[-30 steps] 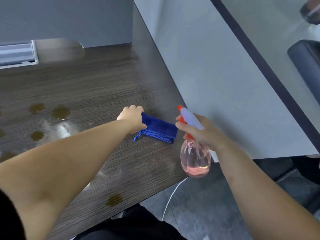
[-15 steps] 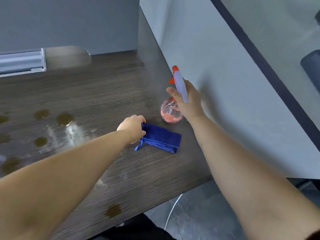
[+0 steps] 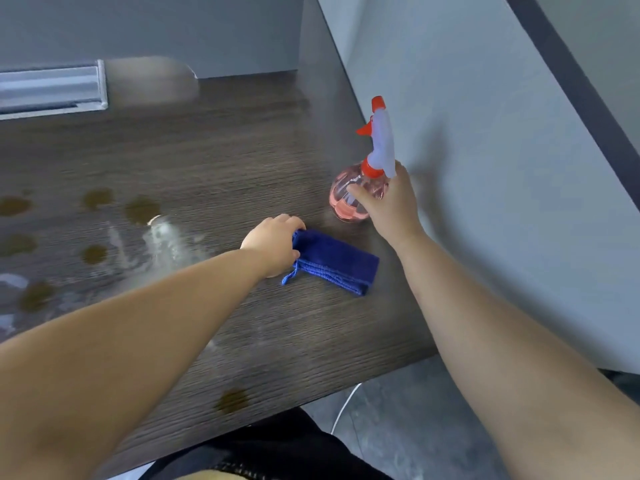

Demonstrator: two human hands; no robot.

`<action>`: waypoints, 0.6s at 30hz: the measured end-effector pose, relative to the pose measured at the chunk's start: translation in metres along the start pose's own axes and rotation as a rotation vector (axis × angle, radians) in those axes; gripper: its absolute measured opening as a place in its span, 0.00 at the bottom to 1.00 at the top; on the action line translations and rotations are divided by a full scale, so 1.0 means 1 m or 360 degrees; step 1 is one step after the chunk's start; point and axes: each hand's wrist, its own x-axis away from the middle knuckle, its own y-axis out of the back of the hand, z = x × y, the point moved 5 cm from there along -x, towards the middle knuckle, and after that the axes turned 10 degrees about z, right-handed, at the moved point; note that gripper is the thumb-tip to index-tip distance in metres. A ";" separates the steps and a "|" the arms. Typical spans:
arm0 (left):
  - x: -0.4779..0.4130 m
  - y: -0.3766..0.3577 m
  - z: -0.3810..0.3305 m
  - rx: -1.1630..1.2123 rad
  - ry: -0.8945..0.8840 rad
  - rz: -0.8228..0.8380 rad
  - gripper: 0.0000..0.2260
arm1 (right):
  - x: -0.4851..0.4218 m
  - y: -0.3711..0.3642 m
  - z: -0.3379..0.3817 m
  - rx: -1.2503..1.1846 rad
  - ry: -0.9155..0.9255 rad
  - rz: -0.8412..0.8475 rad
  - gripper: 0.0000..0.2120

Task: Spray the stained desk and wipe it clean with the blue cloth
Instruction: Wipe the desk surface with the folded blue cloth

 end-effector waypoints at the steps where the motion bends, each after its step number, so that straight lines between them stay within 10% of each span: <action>1: 0.000 0.000 0.001 -0.0004 -0.0002 -0.0008 0.22 | -0.002 -0.001 0.000 0.0037 -0.0021 0.0009 0.24; 11: 0.003 0.003 -0.002 0.0095 0.0007 -0.0069 0.18 | 0.056 -0.015 -0.027 0.0291 -0.0219 -0.0282 0.22; 18: 0.006 0.010 -0.001 0.0338 -0.0010 -0.0140 0.12 | 0.049 -0.045 -0.030 0.0897 -0.0206 0.0663 0.24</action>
